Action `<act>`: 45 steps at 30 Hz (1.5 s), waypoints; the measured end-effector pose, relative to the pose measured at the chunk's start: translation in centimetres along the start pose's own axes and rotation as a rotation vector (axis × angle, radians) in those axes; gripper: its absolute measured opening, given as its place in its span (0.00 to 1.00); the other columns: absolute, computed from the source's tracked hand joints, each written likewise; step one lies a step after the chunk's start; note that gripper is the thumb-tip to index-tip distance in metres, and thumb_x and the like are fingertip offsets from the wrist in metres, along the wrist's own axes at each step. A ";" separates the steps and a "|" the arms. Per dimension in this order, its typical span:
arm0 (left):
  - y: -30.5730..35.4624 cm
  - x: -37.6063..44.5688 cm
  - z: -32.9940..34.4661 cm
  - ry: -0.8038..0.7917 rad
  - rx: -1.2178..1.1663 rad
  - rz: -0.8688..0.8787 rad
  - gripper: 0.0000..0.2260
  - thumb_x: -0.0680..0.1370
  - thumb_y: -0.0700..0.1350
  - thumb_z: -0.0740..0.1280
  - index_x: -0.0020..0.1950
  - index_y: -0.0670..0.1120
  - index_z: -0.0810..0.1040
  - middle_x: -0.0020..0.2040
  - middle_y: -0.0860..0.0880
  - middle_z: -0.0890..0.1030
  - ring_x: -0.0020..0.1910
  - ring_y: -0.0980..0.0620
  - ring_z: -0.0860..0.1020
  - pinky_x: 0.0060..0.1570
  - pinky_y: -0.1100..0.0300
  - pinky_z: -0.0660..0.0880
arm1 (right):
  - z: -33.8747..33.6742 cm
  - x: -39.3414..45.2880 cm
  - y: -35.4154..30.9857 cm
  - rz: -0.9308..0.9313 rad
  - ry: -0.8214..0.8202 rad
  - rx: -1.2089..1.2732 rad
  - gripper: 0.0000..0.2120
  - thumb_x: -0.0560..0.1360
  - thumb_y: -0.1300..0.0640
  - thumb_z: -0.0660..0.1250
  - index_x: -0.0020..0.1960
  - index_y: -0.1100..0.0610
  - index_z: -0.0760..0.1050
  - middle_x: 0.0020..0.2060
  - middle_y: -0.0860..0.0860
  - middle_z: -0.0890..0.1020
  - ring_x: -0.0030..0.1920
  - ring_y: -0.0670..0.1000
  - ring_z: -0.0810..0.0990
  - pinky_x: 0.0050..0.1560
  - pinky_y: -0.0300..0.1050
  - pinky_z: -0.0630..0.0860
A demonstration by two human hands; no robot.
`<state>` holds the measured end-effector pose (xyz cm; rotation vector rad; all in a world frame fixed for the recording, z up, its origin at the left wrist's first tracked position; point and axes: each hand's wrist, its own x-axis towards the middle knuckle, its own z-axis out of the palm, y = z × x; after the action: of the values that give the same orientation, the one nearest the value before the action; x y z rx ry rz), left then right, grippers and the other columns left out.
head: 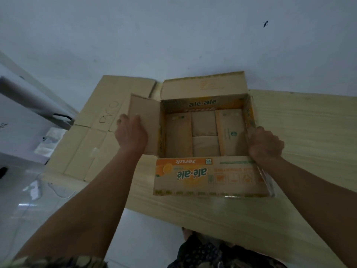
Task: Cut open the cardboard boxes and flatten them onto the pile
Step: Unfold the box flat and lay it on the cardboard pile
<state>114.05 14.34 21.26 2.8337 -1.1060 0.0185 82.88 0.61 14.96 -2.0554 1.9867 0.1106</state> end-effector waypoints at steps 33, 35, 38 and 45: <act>11.2 -0.3 0.3 -0.521 -0.295 0.812 0.49 0.67 0.78 0.65 0.81 0.57 0.55 0.80 0.47 0.61 0.78 0.42 0.62 0.74 0.37 0.63 | -5.5 -0.8 -1.1 0.258 0.102 0.315 0.18 0.83 0.45 0.56 0.60 0.57 0.76 0.57 0.59 0.79 0.57 0.64 0.79 0.52 0.51 0.72; 11.5 -2.0 -0.7 -0.813 -0.238 0.887 0.53 0.61 0.78 0.70 0.81 0.59 0.58 0.78 0.50 0.67 0.75 0.47 0.68 0.72 0.44 0.68 | -7.0 -0.7 -1.0 0.277 0.085 0.305 0.18 0.83 0.45 0.56 0.59 0.57 0.77 0.57 0.58 0.80 0.57 0.63 0.79 0.51 0.50 0.71; 11.1 -3.5 -1.6 -0.816 -0.118 1.010 0.60 0.59 0.74 0.76 0.83 0.57 0.51 0.79 0.52 0.65 0.76 0.49 0.66 0.75 0.48 0.64 | -8.0 -1.1 -0.6 0.297 0.056 0.285 0.17 0.82 0.46 0.58 0.60 0.57 0.76 0.57 0.58 0.79 0.58 0.62 0.79 0.50 0.49 0.70; 9.8 -6.9 -2.0 -0.698 0.115 1.270 0.65 0.61 0.68 0.79 0.80 0.61 0.32 0.81 0.49 0.52 0.78 0.47 0.54 0.78 0.40 0.51 | -7.7 -3.1 0.3 0.367 0.005 0.309 0.17 0.81 0.46 0.59 0.58 0.57 0.77 0.56 0.57 0.80 0.57 0.61 0.79 0.53 0.50 0.72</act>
<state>102.40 12.04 23.80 1.6789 -2.8410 -0.8384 81.36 1.66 23.08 -1.4936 2.2038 -0.1222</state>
